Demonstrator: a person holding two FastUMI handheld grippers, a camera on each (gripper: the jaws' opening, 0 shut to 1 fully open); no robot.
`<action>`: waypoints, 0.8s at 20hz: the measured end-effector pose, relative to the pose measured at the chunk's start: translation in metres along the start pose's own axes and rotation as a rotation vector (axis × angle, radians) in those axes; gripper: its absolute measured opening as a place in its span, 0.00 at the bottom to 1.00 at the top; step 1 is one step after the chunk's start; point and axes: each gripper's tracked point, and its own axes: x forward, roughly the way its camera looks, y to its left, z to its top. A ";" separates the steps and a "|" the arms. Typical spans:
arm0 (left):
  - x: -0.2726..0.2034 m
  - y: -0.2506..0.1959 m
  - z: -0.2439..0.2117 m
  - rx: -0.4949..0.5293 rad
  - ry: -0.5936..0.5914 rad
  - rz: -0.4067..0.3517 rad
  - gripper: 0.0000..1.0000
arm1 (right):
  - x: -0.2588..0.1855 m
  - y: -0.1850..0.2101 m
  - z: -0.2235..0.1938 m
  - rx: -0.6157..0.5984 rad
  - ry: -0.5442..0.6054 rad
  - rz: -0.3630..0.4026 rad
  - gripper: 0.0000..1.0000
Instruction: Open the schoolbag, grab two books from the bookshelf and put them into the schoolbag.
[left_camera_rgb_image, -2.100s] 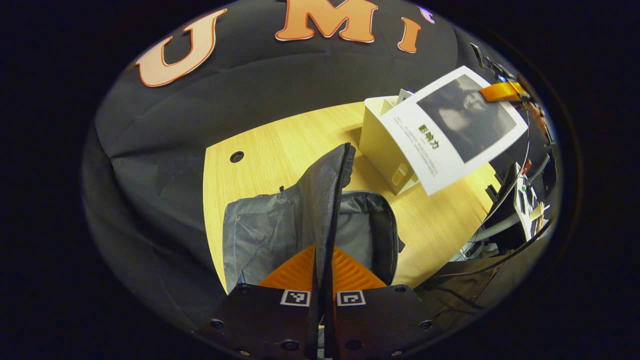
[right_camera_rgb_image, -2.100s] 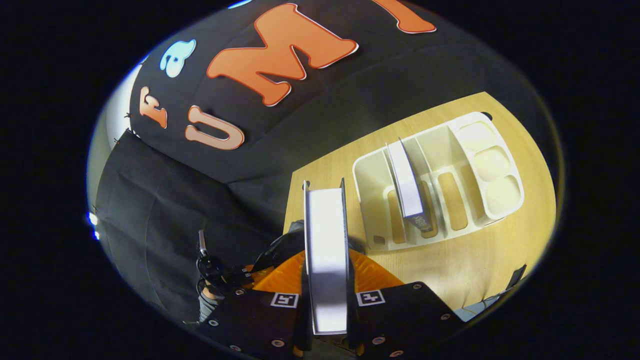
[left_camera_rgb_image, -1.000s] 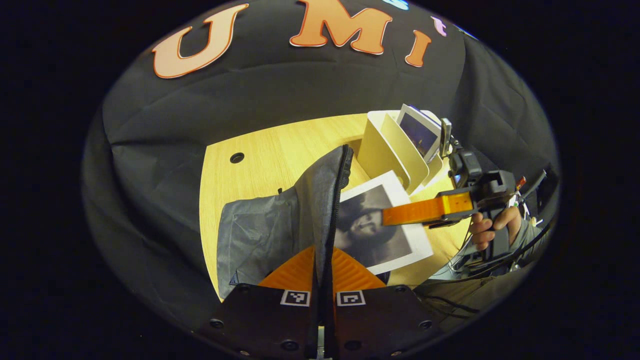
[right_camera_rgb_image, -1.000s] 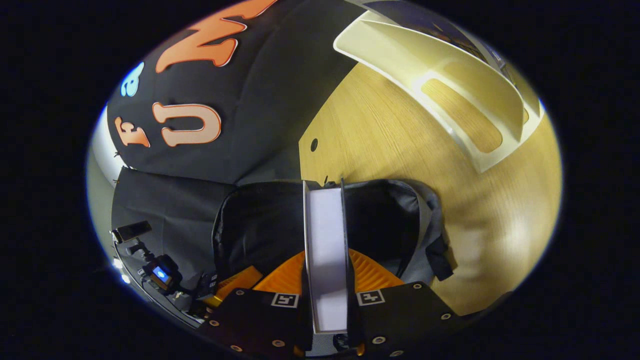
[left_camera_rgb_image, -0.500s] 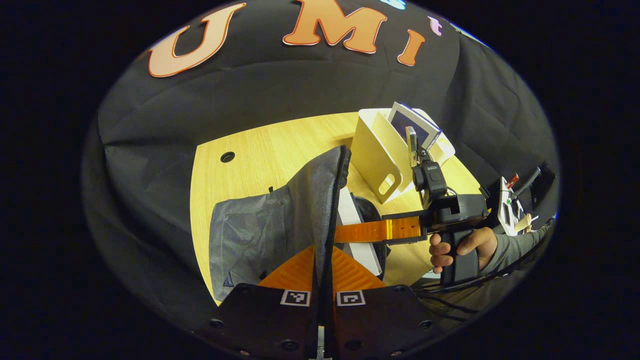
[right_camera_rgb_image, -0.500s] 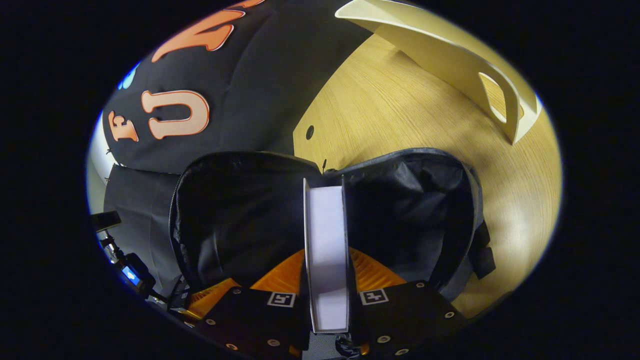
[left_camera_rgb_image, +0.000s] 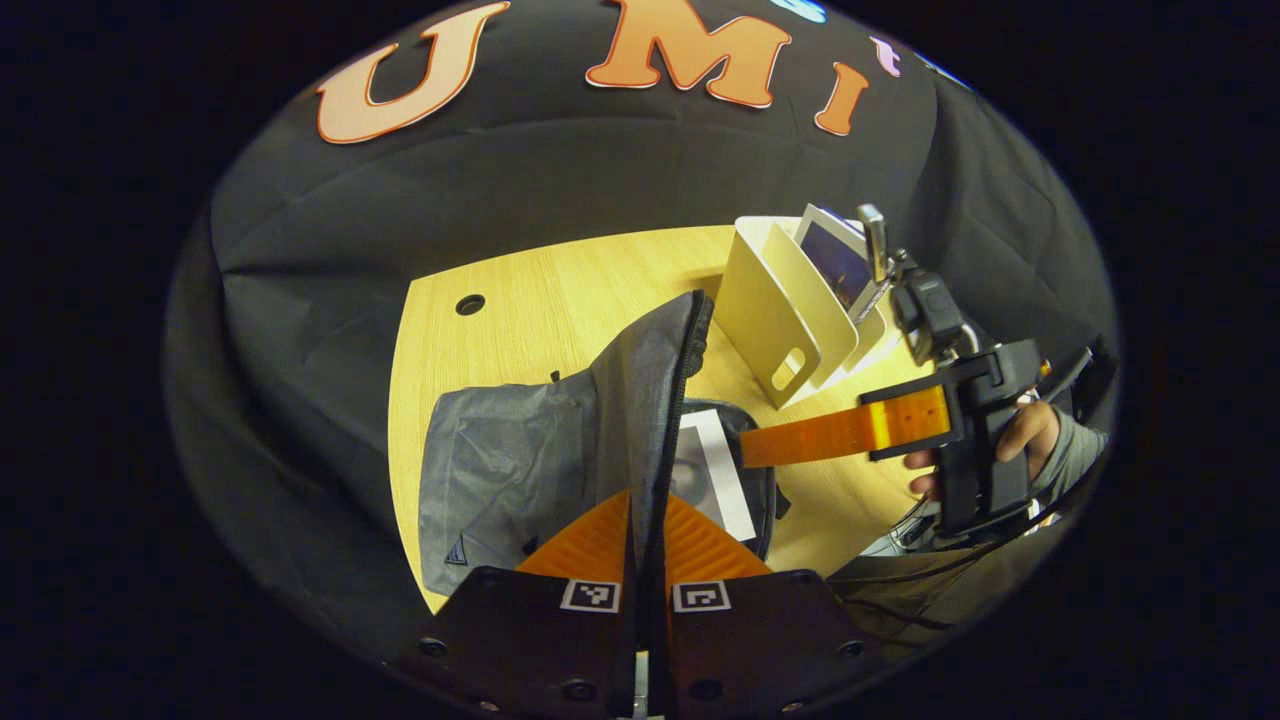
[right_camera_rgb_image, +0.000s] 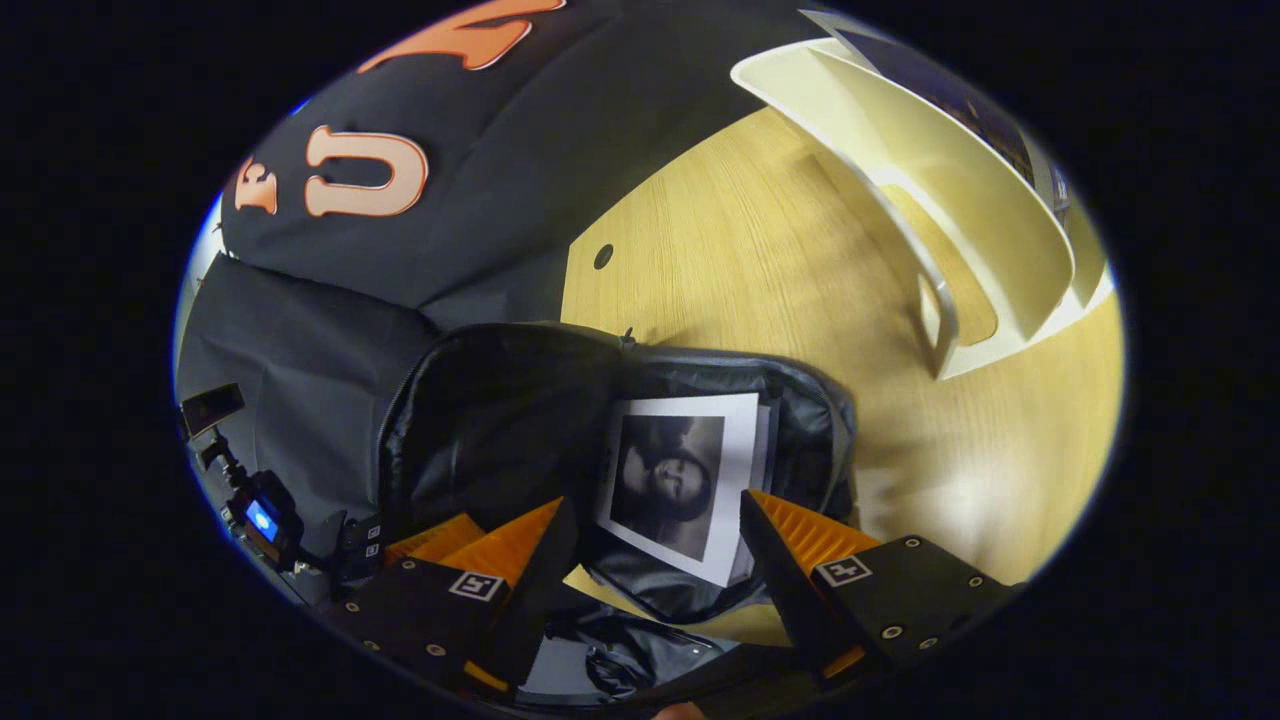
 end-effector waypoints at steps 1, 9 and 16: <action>0.001 -0.001 0.000 -0.004 0.001 0.001 0.05 | -0.011 -0.002 0.004 -0.022 -0.001 -0.008 0.97; 0.010 -0.006 -0.002 -0.005 0.025 0.024 0.05 | -0.104 -0.033 0.053 -0.218 0.020 -0.158 0.98; 0.020 -0.011 -0.007 -0.028 0.044 0.034 0.05 | -0.173 -0.055 0.122 -0.327 0.022 -0.294 0.98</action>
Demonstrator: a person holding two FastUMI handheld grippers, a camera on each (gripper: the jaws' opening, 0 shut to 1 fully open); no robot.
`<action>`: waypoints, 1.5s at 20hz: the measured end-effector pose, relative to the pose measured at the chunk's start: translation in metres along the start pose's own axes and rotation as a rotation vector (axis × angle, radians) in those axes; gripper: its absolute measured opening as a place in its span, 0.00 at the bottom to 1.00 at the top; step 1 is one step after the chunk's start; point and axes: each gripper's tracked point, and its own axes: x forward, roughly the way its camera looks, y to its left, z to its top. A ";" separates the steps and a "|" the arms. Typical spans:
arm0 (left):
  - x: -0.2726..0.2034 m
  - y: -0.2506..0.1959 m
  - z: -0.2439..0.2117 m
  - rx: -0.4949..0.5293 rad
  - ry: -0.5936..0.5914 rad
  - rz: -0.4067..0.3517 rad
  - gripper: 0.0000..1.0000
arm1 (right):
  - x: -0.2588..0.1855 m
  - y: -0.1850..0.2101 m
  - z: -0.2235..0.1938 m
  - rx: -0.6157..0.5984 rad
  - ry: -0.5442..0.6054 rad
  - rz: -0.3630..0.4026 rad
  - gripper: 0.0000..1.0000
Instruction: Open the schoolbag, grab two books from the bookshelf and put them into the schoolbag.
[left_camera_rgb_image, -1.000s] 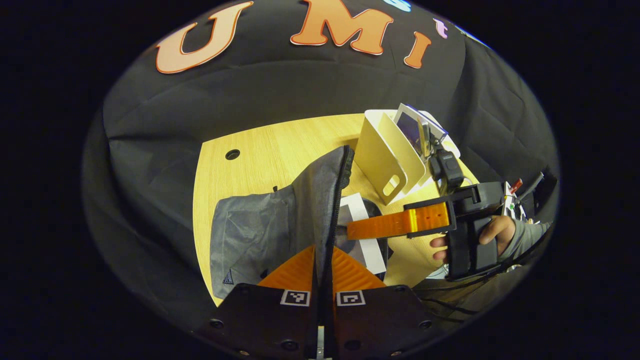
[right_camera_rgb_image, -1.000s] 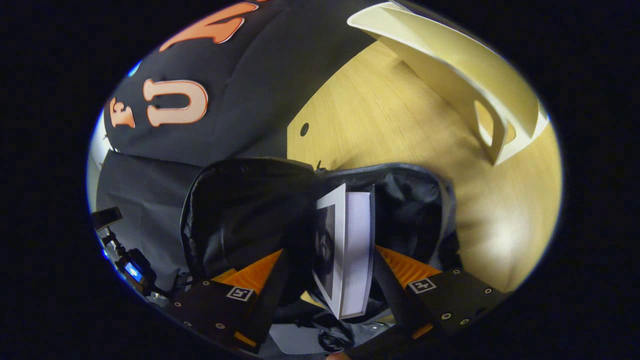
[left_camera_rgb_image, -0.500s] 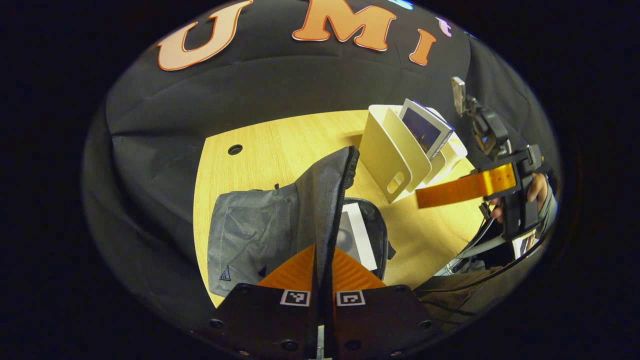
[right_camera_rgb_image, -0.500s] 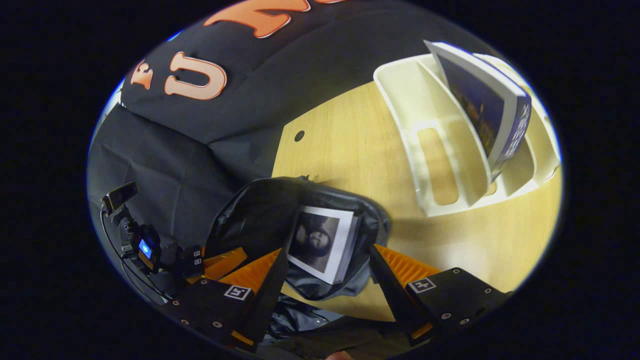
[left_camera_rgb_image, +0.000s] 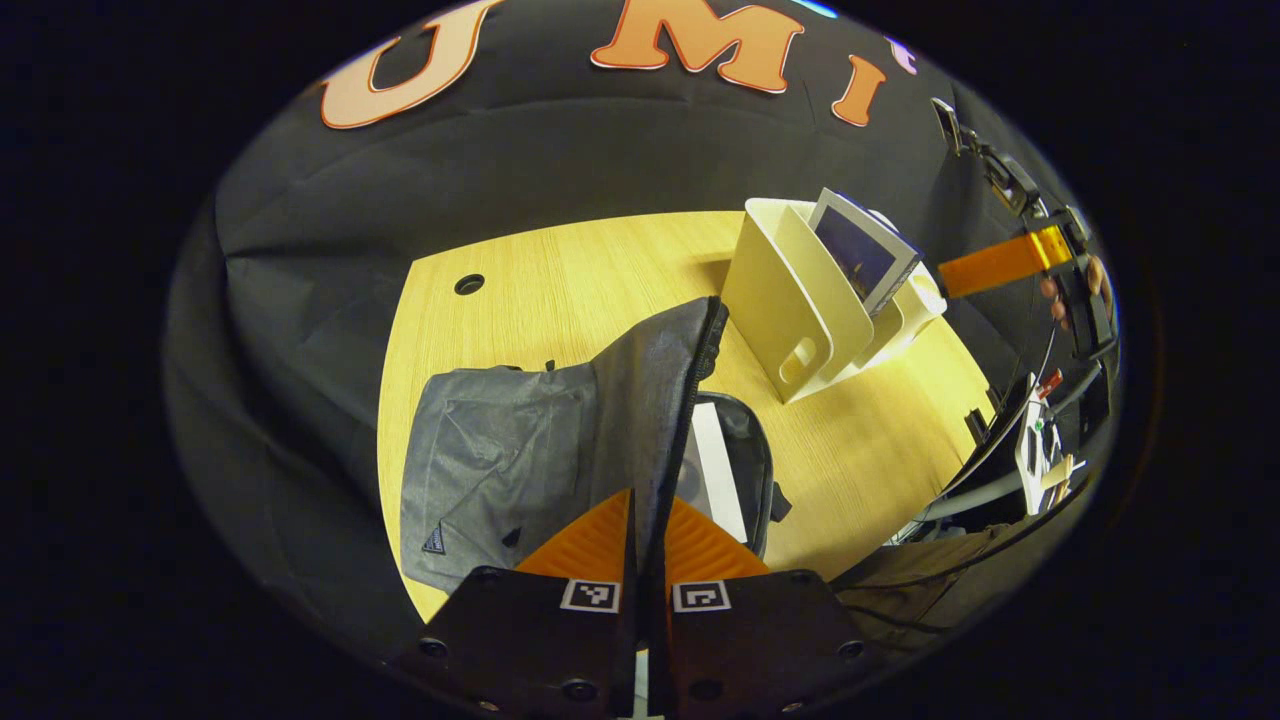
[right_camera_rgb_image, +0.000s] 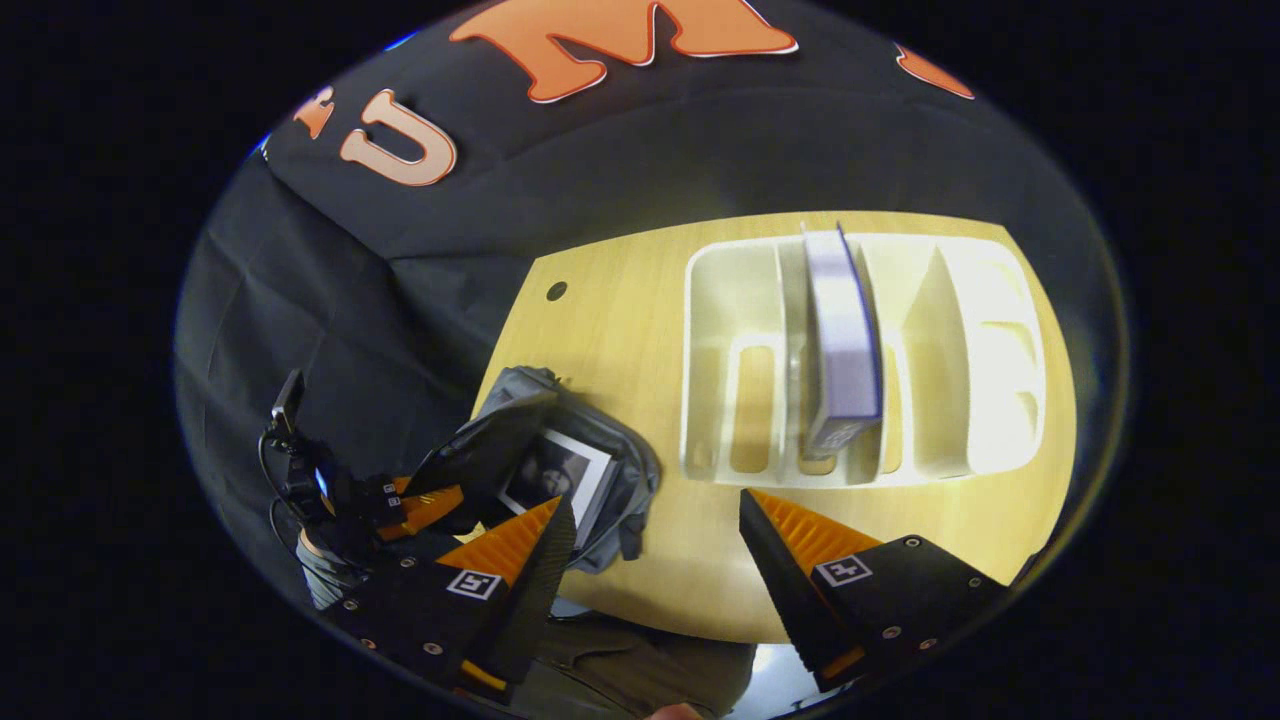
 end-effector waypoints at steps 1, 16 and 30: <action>0.001 0.000 0.001 -0.005 0.002 0.002 0.05 | -0.006 -0.007 0.007 -0.006 -0.001 -0.018 0.98; 0.000 0.004 0.000 -0.039 0.030 0.056 0.05 | 0.043 -0.090 0.070 0.011 0.120 -0.186 0.96; 0.000 0.002 -0.004 -0.073 0.029 0.082 0.05 | 0.084 -0.123 0.076 0.101 0.204 -0.293 0.46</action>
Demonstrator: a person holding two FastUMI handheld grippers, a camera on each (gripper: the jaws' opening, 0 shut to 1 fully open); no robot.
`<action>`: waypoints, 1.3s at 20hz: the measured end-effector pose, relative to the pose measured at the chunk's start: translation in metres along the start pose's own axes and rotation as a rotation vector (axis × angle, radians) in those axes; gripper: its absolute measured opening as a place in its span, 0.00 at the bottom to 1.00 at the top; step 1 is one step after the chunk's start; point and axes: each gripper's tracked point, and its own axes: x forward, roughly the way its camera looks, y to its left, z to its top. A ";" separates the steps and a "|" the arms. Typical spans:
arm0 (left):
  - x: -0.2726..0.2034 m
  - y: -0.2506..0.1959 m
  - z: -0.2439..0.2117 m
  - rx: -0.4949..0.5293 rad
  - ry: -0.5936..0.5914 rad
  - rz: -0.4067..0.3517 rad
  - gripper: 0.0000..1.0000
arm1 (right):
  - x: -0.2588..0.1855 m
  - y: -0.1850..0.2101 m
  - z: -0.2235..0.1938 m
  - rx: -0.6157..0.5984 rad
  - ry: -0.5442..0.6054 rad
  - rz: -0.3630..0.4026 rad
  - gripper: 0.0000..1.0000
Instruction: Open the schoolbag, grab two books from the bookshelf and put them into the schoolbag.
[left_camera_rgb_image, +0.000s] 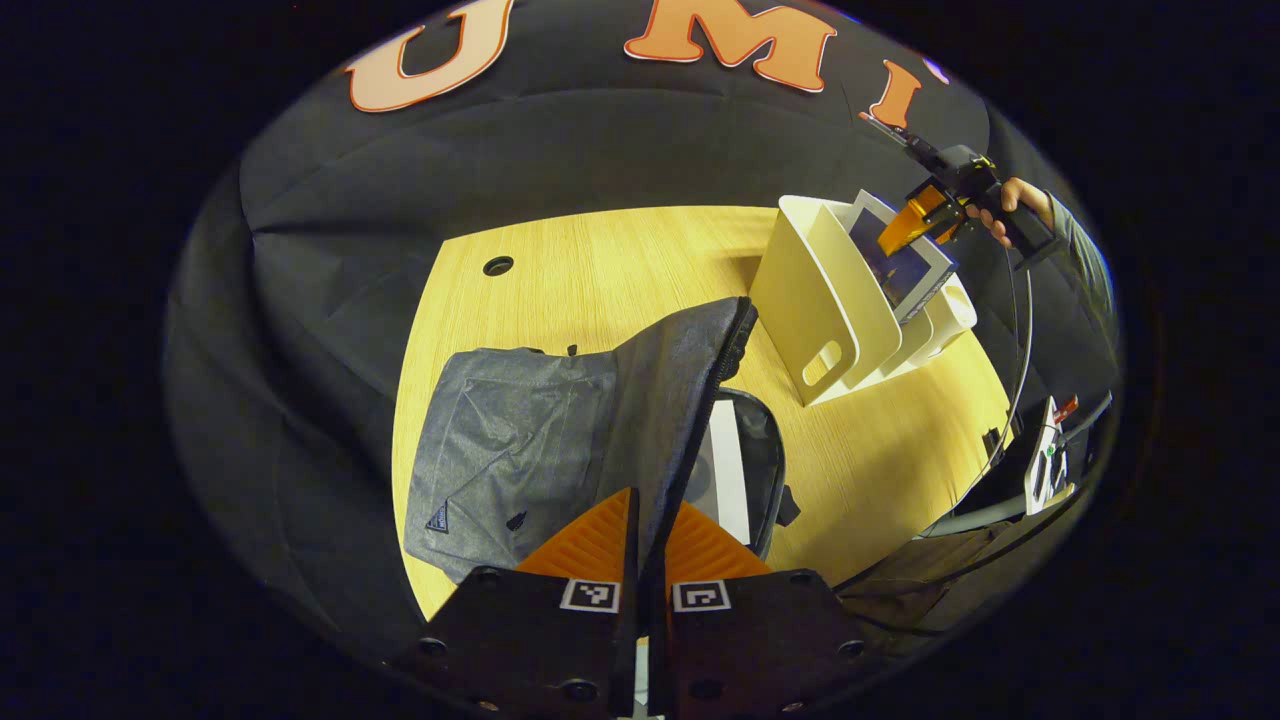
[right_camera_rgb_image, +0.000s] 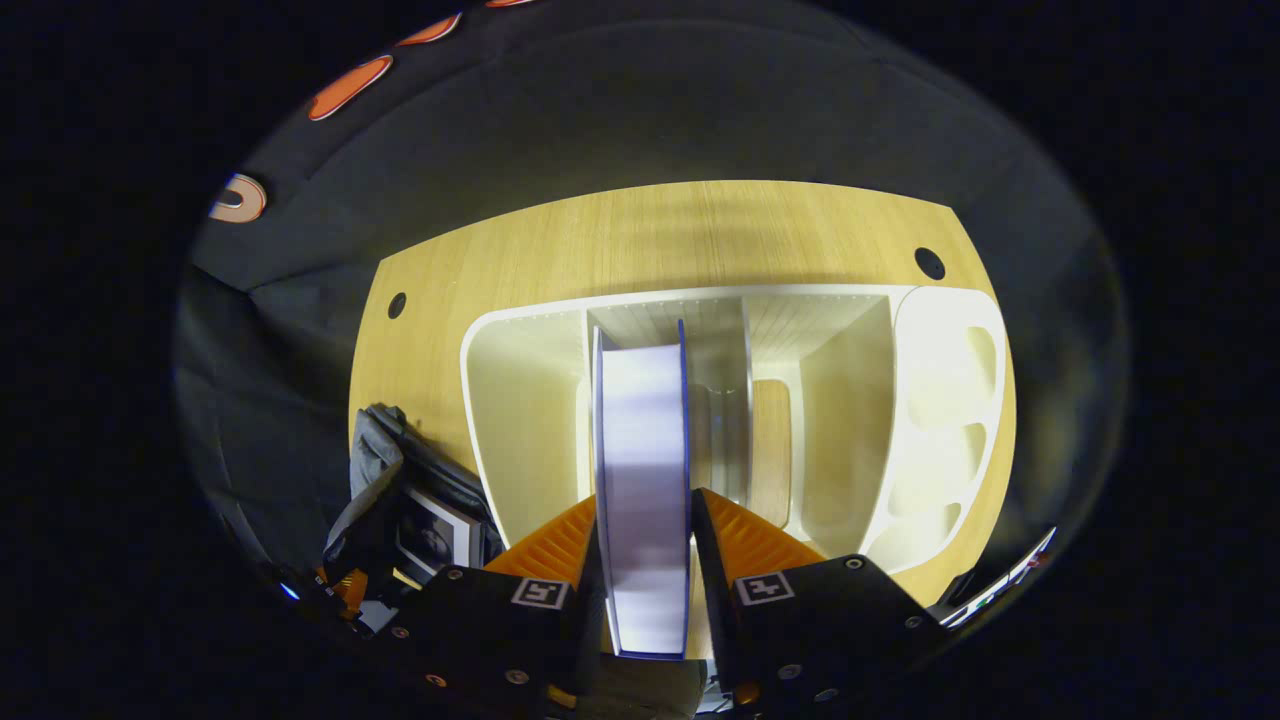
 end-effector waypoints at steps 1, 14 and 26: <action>-0.001 0.001 0.001 0.001 -0.002 0.000 0.05 | -0.003 -0.006 -0.001 0.010 -0.003 -0.009 0.40; 0.003 0.001 -0.003 0.017 -0.016 -0.045 0.05 | -0.117 -0.022 -0.012 0.160 -0.174 0.123 0.33; 0.002 0.002 -0.003 0.047 -0.015 -0.071 0.05 | -0.190 0.012 -0.058 0.149 -0.294 0.283 0.33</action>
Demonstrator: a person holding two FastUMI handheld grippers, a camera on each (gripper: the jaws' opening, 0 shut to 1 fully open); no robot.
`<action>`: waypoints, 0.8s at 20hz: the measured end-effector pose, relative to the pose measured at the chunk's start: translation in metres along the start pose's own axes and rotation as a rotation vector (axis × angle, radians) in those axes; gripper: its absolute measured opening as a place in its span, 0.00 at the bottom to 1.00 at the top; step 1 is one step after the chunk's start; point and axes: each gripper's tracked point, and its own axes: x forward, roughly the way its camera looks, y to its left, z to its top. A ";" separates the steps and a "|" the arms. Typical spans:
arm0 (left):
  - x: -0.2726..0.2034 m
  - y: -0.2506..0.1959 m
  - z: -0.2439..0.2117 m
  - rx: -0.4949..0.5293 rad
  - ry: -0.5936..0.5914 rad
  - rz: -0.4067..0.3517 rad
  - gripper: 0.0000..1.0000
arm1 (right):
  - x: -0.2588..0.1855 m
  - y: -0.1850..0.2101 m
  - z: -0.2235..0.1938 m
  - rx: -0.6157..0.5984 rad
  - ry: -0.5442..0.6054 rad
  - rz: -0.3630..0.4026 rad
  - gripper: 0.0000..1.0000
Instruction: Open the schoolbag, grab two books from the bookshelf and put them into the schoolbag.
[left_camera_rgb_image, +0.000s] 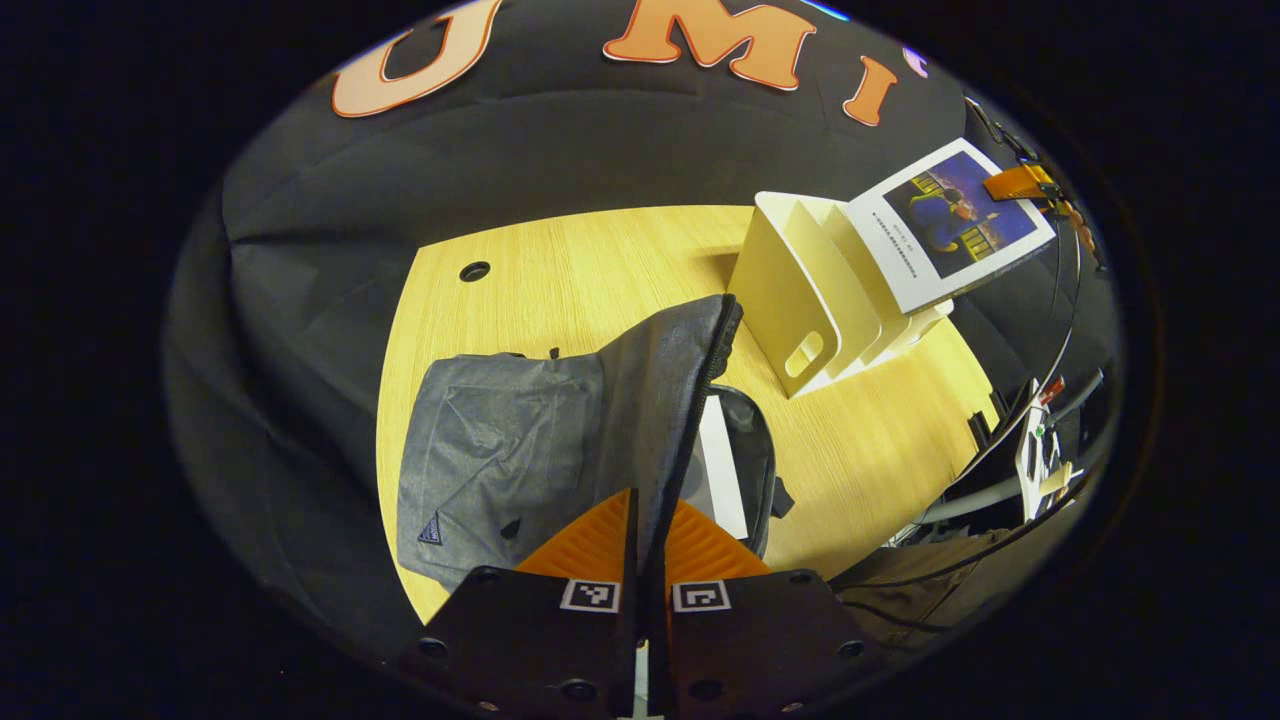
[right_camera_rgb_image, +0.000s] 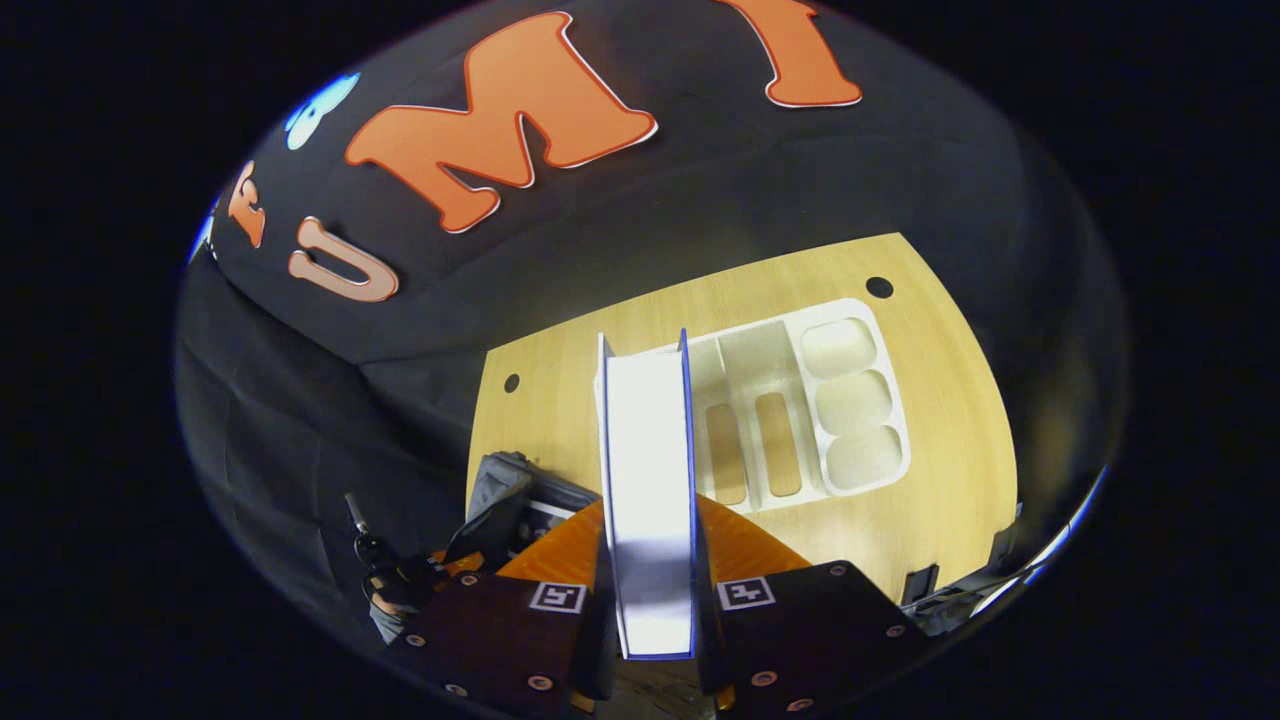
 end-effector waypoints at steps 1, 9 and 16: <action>-0.001 0.000 0.002 0.001 -0.002 0.000 0.05 | -0.001 0.005 -0.008 0.008 0.001 0.026 0.33; -0.010 0.009 0.006 -0.006 -0.014 0.011 0.05 | 0.002 0.058 -0.067 0.050 0.063 0.215 0.31; -0.026 0.024 0.015 -0.026 -0.048 0.042 0.05 | 0.045 0.093 -0.107 0.048 0.121 0.287 0.31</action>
